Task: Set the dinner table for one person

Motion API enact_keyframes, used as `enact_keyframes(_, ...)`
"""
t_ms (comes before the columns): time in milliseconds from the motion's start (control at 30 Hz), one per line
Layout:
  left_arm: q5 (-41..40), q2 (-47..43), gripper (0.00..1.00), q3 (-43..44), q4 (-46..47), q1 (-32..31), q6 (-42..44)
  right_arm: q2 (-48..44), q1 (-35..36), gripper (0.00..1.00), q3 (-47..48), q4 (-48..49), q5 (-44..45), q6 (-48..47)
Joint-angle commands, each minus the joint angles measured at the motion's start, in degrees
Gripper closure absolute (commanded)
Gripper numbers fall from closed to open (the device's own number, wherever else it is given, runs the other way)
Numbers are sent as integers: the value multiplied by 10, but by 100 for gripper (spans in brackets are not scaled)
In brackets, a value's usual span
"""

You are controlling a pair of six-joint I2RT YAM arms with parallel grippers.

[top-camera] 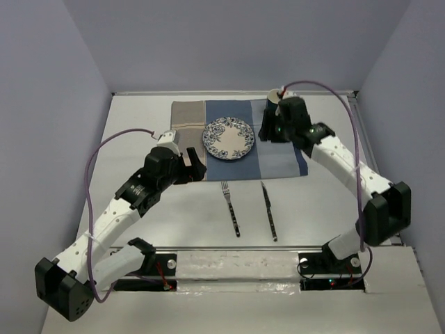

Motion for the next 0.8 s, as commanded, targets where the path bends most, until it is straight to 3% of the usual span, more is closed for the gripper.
enact_keyframes(0,42,-37,1,-45,14,-4,-22,-98,54,44,-216,-62,11,118)
enact_keyframes(33,49,-39,1,-50,14,-4,-19,-151,74,50,-248,-78,11,135)
enact_keyframes(100,63,-45,1,-65,16,-5,-21,-199,95,52,-322,-125,4,183)
enact_keyframes(267,76,-49,1,-93,20,-12,-27,-261,175,51,-418,-175,-19,264)
enact_keyframes(500,80,-64,1,-131,22,-20,-50,-210,248,52,-451,-125,-34,295)
enact_keyframes(767,81,-95,1,-146,22,-21,-78,-129,271,56,-460,-108,13,313)
